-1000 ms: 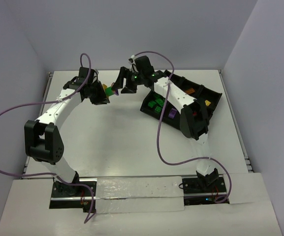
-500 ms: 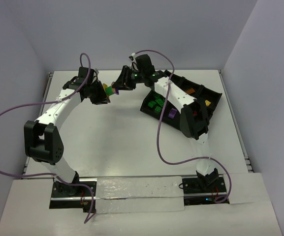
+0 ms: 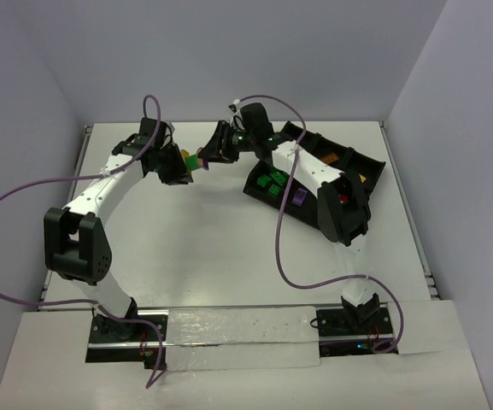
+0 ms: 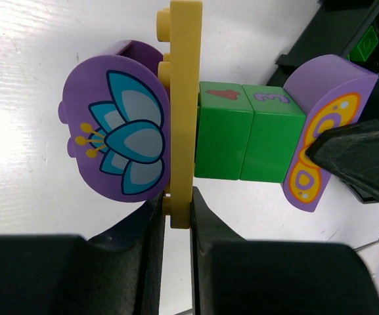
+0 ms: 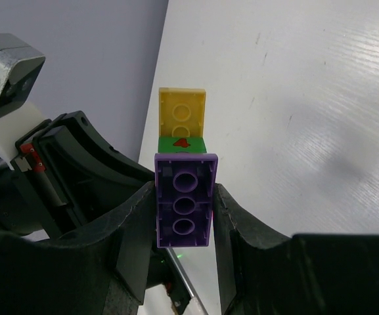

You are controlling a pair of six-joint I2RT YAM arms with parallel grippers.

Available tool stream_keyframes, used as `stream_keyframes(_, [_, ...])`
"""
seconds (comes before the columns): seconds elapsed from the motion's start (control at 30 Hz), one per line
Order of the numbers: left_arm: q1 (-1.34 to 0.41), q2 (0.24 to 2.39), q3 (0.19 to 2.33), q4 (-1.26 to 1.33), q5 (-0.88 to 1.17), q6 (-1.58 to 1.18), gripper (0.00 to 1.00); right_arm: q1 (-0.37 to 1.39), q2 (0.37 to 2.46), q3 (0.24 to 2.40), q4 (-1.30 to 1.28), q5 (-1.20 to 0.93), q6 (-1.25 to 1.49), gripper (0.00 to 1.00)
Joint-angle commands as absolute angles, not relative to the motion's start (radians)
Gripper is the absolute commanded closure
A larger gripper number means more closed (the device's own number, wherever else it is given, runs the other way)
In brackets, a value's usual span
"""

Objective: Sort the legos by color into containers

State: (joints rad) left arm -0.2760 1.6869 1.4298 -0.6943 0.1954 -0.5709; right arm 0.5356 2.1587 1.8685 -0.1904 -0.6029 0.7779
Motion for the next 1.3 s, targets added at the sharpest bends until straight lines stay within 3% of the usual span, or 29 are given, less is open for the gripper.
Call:
stream_keyframes(0.0, [-0.276,1.684,1.494,-0.651,0.195,-0.569,1.00,0.522,2.065,1.790,-0.122,-0.638,0.772,1.00])
stream_keyframes(0.57, [-0.276,1.644,1.436,-0.686,0.100,-0.542,1.00,0.499,1.933,1.596,-0.113,-0.613,0.725,1.00])
stream_keyframes(1.0, [-0.278,1.693,1.281,-0.733,-0.164,-0.592,0.98,0.450,1.824,1.503,-0.190,-0.569,0.669,1.00])
stream_keyframes(1.07, [-0.279,1.700,1.270,-0.759,-0.213,-0.599,0.83,0.438,1.808,1.478,-0.207,-0.566,0.655,1.00])
stream_keyframes(1.13, [-0.282,1.685,1.241,-0.744,-0.215,-0.581,0.76,0.418,1.793,1.442,-0.221,-0.563,0.638,1.00])
stream_keyframes(1.2, [-0.282,1.675,1.214,-0.720,-0.207,-0.555,0.53,0.397,1.770,1.416,-0.222,-0.568,0.632,1.00])
stream_keyframes(1.27, [-0.282,1.674,1.221,-0.716,-0.174,-0.545,0.19,0.388,1.753,1.396,-0.235,-0.568,0.624,1.00])
